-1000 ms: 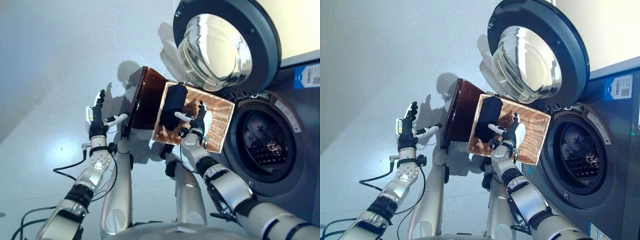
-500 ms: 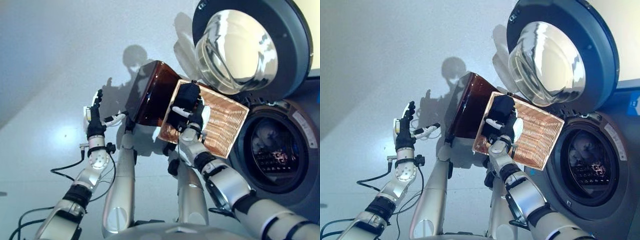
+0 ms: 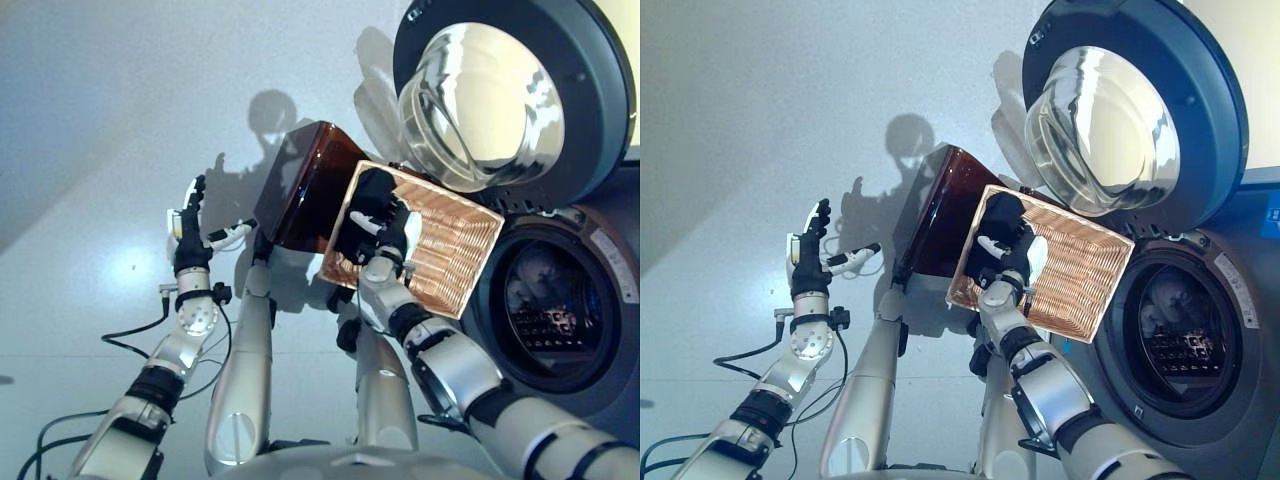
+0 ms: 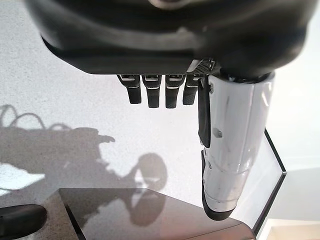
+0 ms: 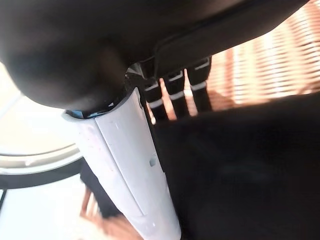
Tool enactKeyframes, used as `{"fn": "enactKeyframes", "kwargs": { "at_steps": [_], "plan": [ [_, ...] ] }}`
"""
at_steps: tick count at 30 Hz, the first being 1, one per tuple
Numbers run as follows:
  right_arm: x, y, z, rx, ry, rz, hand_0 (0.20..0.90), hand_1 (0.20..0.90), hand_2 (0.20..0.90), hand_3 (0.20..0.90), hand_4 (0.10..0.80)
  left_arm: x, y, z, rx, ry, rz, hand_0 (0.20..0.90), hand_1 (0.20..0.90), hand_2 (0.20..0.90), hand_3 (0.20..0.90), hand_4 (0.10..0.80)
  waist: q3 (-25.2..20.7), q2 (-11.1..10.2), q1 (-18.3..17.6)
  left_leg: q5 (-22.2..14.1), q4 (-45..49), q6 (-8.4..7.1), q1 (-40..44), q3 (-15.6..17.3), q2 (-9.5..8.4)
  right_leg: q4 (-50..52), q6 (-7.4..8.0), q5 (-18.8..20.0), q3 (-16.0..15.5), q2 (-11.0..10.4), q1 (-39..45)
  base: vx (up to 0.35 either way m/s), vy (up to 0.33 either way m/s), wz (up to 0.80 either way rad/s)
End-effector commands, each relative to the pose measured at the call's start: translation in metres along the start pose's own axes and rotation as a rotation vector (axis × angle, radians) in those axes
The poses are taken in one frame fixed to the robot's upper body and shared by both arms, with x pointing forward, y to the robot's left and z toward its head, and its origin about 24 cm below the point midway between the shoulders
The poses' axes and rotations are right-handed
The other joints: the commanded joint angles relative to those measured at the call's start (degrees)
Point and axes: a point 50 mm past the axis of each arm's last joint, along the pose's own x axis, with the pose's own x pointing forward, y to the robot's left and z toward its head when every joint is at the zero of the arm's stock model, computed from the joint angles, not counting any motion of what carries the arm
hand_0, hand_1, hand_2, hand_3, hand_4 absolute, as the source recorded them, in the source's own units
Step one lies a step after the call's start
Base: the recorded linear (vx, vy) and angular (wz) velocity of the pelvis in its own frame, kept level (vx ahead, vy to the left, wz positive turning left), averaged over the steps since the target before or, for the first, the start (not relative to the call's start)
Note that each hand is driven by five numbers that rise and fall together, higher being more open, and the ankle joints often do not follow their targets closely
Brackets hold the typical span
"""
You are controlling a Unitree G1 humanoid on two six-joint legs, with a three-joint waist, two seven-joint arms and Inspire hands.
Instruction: Pick up the clothes and place them into the washing machine
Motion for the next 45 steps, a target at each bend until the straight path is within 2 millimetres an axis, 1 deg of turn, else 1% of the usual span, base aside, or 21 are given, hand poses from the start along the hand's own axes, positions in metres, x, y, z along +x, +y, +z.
{"fn": "enactKeyframes", "kwargs": {
  "at_steps": [1,4,6,13,17,20,25,26,27,30,35,36,38,39,43,45],
  "plan": [
    [-0.002,0.001,0.004,0.021,-0.034,-0.008,0.557,0.557,0.557,0.557,0.555,-0.001,0.011,0.026,-0.031,-0.154,0.046,0.900,0.900,0.900,0.900,0.800,0.8,-0.2,0.8,-5.4,3.0,-1.43,-3.1,2.9,-3.12,-6.6,3.72,5.6,1.6,-1.0,3.0,0.000,0.000,0.00],
    [-0.001,0.000,0.004,0.019,-0.036,-0.017,0.546,0.546,0.546,0.546,0.547,-0.001,0.010,0.025,-0.033,-0.149,0.049,0.900,0.900,0.900,0.900,0.800,1.0,0.1,0.5,-5.5,3.1,-1.31,-3.1,3.0,-3.06,-6.1,3.79,5.6,1.9,-1.1,2.5,0.000,0.000,0.00],
    [-0.001,-0.003,-0.001,0.014,-0.025,-0.025,0.549,0.549,0.549,0.549,0.549,-0.001,0.009,0.025,-0.033,-0.148,0.045,0.900,0.900,0.900,0.900,0.800,0.8,0.4,0.3,-5.6,3.3,-1.12,-3.0,3.2,-3.12,-5.4,3.73,5.3,2.2,-1.3,2.1,0.000,0.000,0.00],
    [0.001,-0.010,-0.007,0.003,-0.011,-0.047,0.584,0.584,0.584,0.584,0.575,-0.003,0.009,0.021,-0.026,-0.132,0.045,0.900,0.900,0.900,0.900,0.800,0.2,1.0,-0.4,-5.6,3.1,-0.98,-2.4,3.8,-3.02,-4.7,3.62,5.1,2.7,-1.5,1.7,0.000,0.000,0.00],
    [0.003,-0.017,-0.015,-0.001,0.011,-0.072,0.584,0.584,0.584,0.584,0.575,-0.005,0.009,0.017,-0.028,-0.115,0.035,0.900,0.900,0.900,0.900,0.800,-0.3,1.3,-0.7,-5.6,3.0,-0.90,-1.3,4.3,-2.80,-4.4,3.57,5.1,3.2,-1.5,2.0,-0.005,0.001,-0.04],
    [0.005,-0.026,-0.022,-0.005,0.034,-0.102,0.584,0.584,0.584,0.584,0.575,-0.007,0.007,0.016,-0.034,-0.108,0.019,0.900,0.900,0.900,0.900,0.800,-0.9,1.8,-1.1,-5.7,2.7,-0.83,-0.1,4.6,-2.86,-4.2,3.53,5.1,3.5,-1.6,2.5,0.003,-0.003,-0.12],
    [0.011,-0.048,-0.040,-0.021,0.096,-0.165,0.584,0.584,0.584,0.584,0.575,-0.012,0.005,0.011,-0.038,-0.091,-0.004,0.900,0.900,0.900,0.900,0.800,-2.8,2.5,-1.7,-5.6,1.8,-0.64,3.4,5.6,-2.73,-5.1,3.63,5.6,4.5,-2.0,5.1,0.024,0.006,-0.08],
    [0.011,-0.048,-0.041,-0.022,0.096,-0.165,0.587,0.587,0.587,0.587,0.576,-0.012,0.005,0.011,-0.038,-0.091,-0.004,0.900,0.900,0.900,0.900,0.800,-2.8,2.5,-1.7,-5.7,1.8,-0.64,3.4,5.6,-2.71,-5.0,3.63,5.5,4.5,-2.0,5.1,-0.052,0.038,-0.11],
    [0.011,-0.055,-0.048,-0.024,0.124,-0.180,0.584,0.584,0.584,0.584,0.575,-0.014,0.003,0.008,-0.041,-0.077,-0.018,0.900,0.900,0.900,0.900,0.800,-3.5,2.9,-2.2,-4.0,1.3,-0.17,4.3,6.5,-2.69,-5.8,3.09,7.0,4.5,-2.4,5.8,-0.048,0.034,-0.11],
    [0.011,-0.068,-0.062,-0.042,0.162,-0.204,0.579,0.579,0.579,0.579,0.571,-0.018,0.002,0.001,-0.038,-0.043,-0.030,0.900,0.900,0.900,0.900,0.800,-4.9,3.2,-2.9,-4.4,0.9,0.04,6.9,7.2,-2.75,-6.3,3.06,7.2,5.4,-2.5,7.8,0.036,0.029,-0.16],
    [0.008,-0.090,-0.087,-0.052,0.244,-0.246,0.571,0.571,0.571,0.571,0.565,-0.027,-0.002,-0.011,-0.043,0.016,-0.061,0.900,0.900,0.900,0.900,0.800,-7.8,3.5,-4.3,-4.5,-1.8,-0.02,13.4,9.2,-2.30,-9.9,3.52,8.1,7.0,-2.5,12.9,0.093,0.008,-0.16],
    [0.008,-0.090,-0.087,-0.052,0.244,-0.246,0.565,0.565,0.565,0.565,0.561,-0.027,-0.002,-0.011,-0.043,0.016,-0.061,0.900,0.900,0.900,0.900,0.800,-7.8,3.5,-4.3,-4.5,-1.9,-0.02,13.4,9.3,-2.30,-9.9,3.52,8.1,7.0,-2.5,12.9,0.110,0.009,-0.17],
    [0.003,-0.105,-0.103,-0.033,0.297,-0.269,0.576,0.576,0.576,0.576,0.569,-0.033,-0.002,-0.023,-0.038,0.073,-0.078,0.900,0.900,0.900,0.900,0.800,-9.9,4.0,-5.7,-4.9,-3.1,0.02,17.6,10.9,-2.01,-11.9,3.78,9.0,9.3,-2.5,15.6,0.129,0.026,-0.27],
    [0.003,-0.105,-0.103,-0.033,0.297,-0.269,0.576,0.576,0.576,0.576,0.569,-0.033,-0.002,-0.023,-0.038,0.073,-0.079,0.900,0.900,0.900,0.900,0.800,-9.8,4.0,-5.7,-4.9,-3.2,0.02,17.7,11.0,-2.01,-11.9,3.78,9.0,9.3,-2.5,15.7,0.078,0.019,-0.33],
    [0.002,-0.121,-0.114,-0.030,0.332,-0.302,0.562,0.562,0.562,0.562,0.559,-0.040,-0.003,-0.029,-0.060,0.106,-0.091,0.900,0.900,0.900,0.900,0.800,-10.7,5.7,-6.7,-5.3,-3.8,0.16,19.9,12.4,-2.26,-13.0,3.87,9.4,10.8,-2.6,16.5,0.015,0.023,-0.33],
    [0.004,-0.123,-0.111,-0.031,0.324,-0.308,0.549,0.549,0.549,0.549,0.549,-0.041,-0.004,-0.029,-0.074,0.109,-0.093,0.900,0.900,0.900,0.900,0.800,-10.7,6.6,-6.8,-5.3,-3.7,0.26,19.8,12.9,-2.39,-13.1,3.81,9.6,11.5,-2.7,16.2,-0.039,0.031,-0.29]
  ]
}}
